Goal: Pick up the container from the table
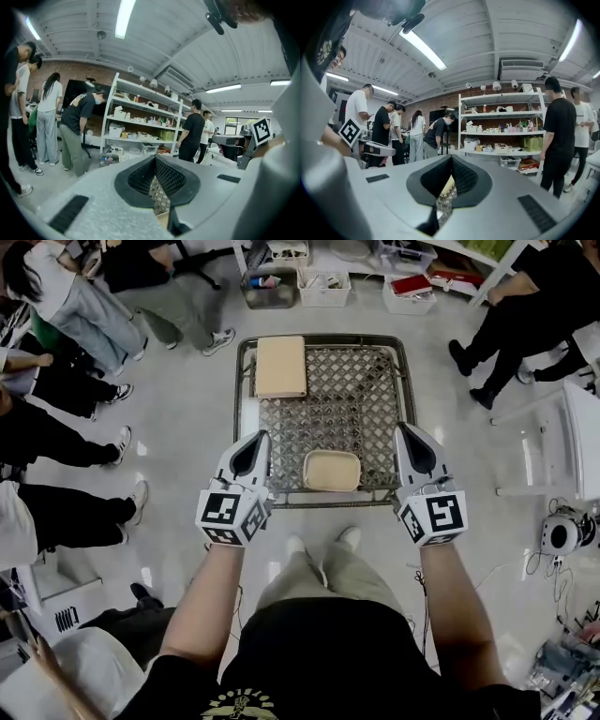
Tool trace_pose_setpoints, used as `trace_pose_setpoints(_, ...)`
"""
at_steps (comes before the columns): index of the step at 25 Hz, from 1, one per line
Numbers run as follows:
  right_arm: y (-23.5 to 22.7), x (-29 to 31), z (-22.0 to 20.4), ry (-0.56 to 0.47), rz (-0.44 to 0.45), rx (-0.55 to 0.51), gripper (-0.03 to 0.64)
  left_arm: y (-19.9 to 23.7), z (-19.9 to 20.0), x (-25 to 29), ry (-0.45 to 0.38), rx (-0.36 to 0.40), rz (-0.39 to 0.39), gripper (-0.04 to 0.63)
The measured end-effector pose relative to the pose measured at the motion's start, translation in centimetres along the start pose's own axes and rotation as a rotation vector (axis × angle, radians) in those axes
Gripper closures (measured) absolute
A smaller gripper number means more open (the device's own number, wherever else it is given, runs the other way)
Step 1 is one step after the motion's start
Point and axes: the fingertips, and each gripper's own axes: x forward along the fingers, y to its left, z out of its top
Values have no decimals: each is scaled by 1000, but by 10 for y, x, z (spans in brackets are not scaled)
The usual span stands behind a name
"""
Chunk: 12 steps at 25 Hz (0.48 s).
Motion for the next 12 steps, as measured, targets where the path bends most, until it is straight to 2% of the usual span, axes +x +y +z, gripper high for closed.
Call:
trace_pose_setpoints(4,-16,12,-14,24,34,22,609,-4,-15,15,29,-43,31,591)
trace_pose_setpoints(8,-27,16,-32,42,61,41,609,-13,-28,23,43,-29,60,591)
trace_pose_setpoints(12,-29,18,-58,96,95,70,609,-18,-52,29,96,-37,74,591)
